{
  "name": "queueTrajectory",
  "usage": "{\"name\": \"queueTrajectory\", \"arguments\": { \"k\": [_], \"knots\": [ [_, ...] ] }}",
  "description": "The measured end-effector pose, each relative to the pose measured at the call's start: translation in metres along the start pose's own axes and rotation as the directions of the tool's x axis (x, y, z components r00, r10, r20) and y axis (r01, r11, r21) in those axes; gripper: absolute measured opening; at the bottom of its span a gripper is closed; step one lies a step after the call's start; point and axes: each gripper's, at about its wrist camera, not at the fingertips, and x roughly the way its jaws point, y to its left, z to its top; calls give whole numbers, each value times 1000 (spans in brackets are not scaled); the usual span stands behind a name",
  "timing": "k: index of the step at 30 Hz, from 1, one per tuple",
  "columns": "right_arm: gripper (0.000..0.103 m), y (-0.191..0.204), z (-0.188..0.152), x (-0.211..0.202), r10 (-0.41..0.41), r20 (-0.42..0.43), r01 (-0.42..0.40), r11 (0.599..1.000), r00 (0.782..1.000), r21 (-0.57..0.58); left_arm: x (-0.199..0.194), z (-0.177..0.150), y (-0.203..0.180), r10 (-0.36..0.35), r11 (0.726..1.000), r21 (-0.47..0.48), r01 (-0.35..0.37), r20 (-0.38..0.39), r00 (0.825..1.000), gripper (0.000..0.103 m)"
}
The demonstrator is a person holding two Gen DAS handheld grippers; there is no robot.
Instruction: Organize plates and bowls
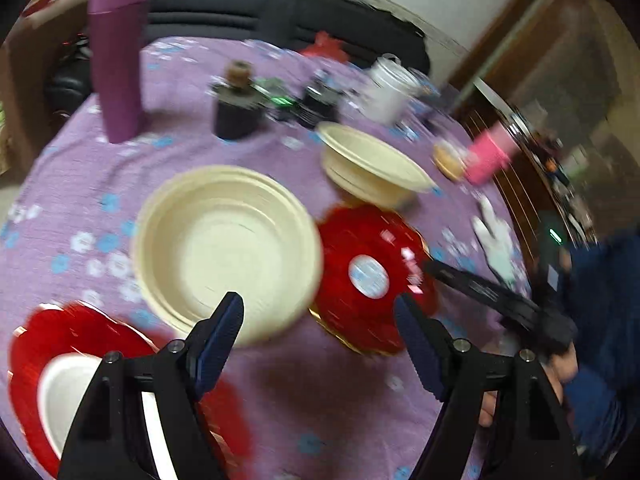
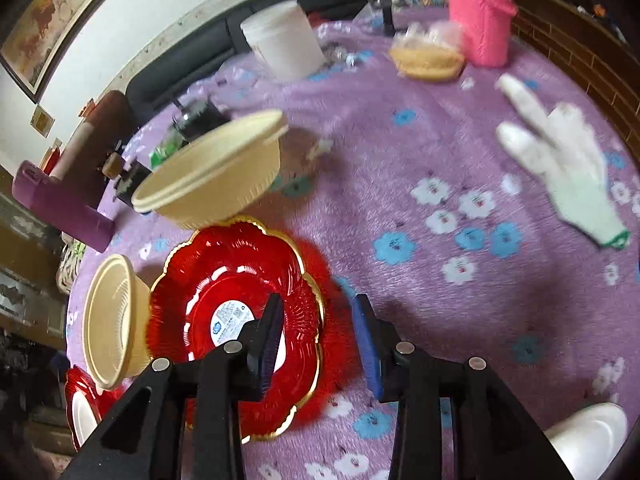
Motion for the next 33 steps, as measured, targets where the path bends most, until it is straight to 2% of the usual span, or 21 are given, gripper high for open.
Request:
{"name": "queueTrajectory", "arguments": {
  "k": [2, 3, 4, 6, 10, 15, 18, 21, 22, 23, 24, 28, 33],
  "knots": [
    [35, 3, -1, 13, 34, -37, -34, 999, 999, -1, 6, -11, -10, -8, 1000, 18, 9, -27, 1000, 77],
    [19, 4, -4, 18, 41, -58, -41, 999, 997, 6, 8, -15, -13, -10, 1000, 19, 10, -35, 999, 77],
    [13, 4, -6, 21, 37, -78, -38, 999, 996, -4, 10, -20, -14, -13, 1000, 18, 13, -42, 999, 77],
    [12, 6, -8, 18, 42, -95, -45, 998, 995, -36, 12, -28, -15, -15, 1000, 17, 15, -54, 998, 77],
    [12, 2, -17, -1, 1, -151, -21, 991, 989, -129, 21, -43, -8, -9, 1000, 3, 10, -77, 997, 77],
    [12, -20, -32, -16, 50, -261, -101, 977, 964, -186, 46, -52, -14, -5, 1000, -1, 5, -132, 991, 76],
    [12, -24, -32, -15, 35, -256, -90, 974, 966, -206, 66, -55, -22, 9, 1000, 4, -9, -172, 985, 76],
    [14, -27, -36, -15, 27, -245, -80, 975, 969, -209, 85, -54, -28, 26, 1000, 4, -26, -192, 981, 65],
    [15, -26, -37, -14, 23, -240, -76, 974, 970, -212, 86, -53, -30, 39, 999, 13, -37, -167, 985, 63],
    [15, -24, -38, -13, 24, -231, -75, 974, 973, -213, 87, -52, -32, 46, 999, 22, -43, -155, 987, 55],
    [15, -24, -38, -11, 36, -220, -83, 974, 975, -211, 90, -52, -33, 54, 998, 22, -51, -160, 986, 54],
    [14, -26, -36, -13, 50, -171, -84, 976, 984, -201, 84, -54, -34, 72, 997, 9, -72, -147, 986, 48],
    [14, -23, -43, -37, 69, -124, -94, 974, 990, -205, 47, -57, -43, 75, 997, 38, -73, -68, 995, 48]
  ]
}}
